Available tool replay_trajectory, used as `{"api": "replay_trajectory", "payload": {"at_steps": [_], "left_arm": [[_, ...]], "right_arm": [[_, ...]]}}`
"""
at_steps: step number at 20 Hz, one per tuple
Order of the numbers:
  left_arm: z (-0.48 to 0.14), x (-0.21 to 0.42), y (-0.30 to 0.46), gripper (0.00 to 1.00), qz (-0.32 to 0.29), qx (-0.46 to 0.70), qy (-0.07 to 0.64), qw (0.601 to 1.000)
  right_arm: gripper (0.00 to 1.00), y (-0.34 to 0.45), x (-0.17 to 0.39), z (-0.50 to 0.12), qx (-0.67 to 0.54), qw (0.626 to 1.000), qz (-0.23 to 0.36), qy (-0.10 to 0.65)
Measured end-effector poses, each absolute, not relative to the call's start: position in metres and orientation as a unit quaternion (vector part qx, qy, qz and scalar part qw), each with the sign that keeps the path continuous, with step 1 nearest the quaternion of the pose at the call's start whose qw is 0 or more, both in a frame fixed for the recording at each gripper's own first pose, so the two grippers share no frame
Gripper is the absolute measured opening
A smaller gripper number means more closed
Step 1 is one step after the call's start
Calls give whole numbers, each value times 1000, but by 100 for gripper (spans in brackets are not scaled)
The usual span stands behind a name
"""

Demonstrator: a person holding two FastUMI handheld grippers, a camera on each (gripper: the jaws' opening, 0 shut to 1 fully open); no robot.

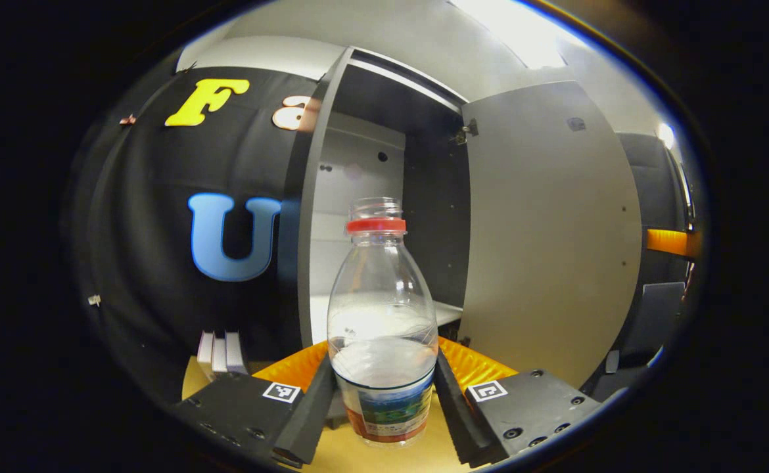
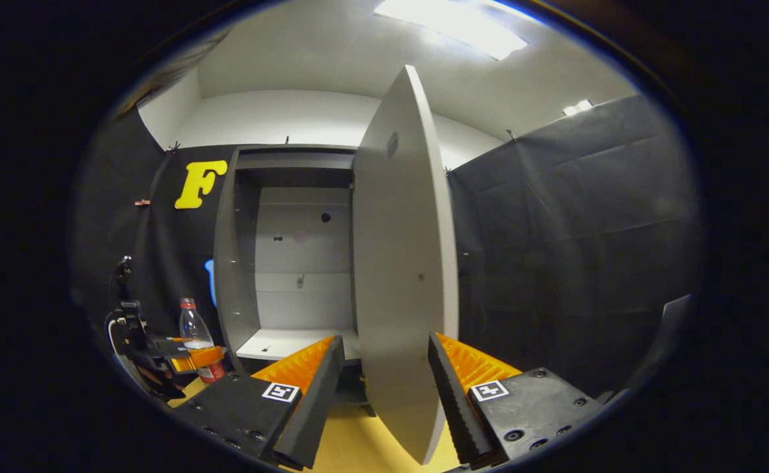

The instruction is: Open the cabinet door with the right hand, grasp the bottle in the cabinet with the left hand and place it on the coaster, then close the cabinet door with the right hand.

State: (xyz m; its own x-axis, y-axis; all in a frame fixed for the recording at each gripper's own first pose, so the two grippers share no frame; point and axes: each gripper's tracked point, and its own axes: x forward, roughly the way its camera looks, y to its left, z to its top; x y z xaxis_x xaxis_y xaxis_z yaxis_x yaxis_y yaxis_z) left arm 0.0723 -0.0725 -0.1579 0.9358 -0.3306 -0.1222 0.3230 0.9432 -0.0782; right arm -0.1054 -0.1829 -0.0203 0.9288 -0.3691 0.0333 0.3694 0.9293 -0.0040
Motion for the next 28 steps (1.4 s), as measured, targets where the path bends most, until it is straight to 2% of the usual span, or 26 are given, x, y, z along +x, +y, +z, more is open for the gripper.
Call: {"api": "replay_trajectory", "payload": {"at_steps": [4,7,9,12,16,19,21,25,28], "left_arm": [[-214,37,-70,78,-166,-41,85,982],[-263,18,-76,77,-160,-42,98,981],[-293,5,-82,78,-159,-37,93,982],[-352,-12,-77,78,-135,0,124,983],[-399,-20,-77,78,-128,9,115,985],[-418,-24,-72,78,-113,11,113,987],[-420,-23,-67,78,-104,25,101,989],[-424,-19,-62,78,-103,1,80,991],[-432,-21,-54,81,-82,-3,90,993]], "right_arm": [[79,-151,-67,-54,11,992,-125,25],[79,-148,-51,-77,12,994,-98,46],[79,-143,-42,-91,26,994,-88,55],[79,-143,-35,-120,43,993,-83,77],[80,-139,-32,-159,55,990,-69,111],[82,-134,-39,-194,69,984,-59,151],[75,-130,-44,-210,82,981,-55,167],[75,-128,-43,-223,97,978,-55,179],[75,-127,-39,-211,85,981,-56,167]]}}
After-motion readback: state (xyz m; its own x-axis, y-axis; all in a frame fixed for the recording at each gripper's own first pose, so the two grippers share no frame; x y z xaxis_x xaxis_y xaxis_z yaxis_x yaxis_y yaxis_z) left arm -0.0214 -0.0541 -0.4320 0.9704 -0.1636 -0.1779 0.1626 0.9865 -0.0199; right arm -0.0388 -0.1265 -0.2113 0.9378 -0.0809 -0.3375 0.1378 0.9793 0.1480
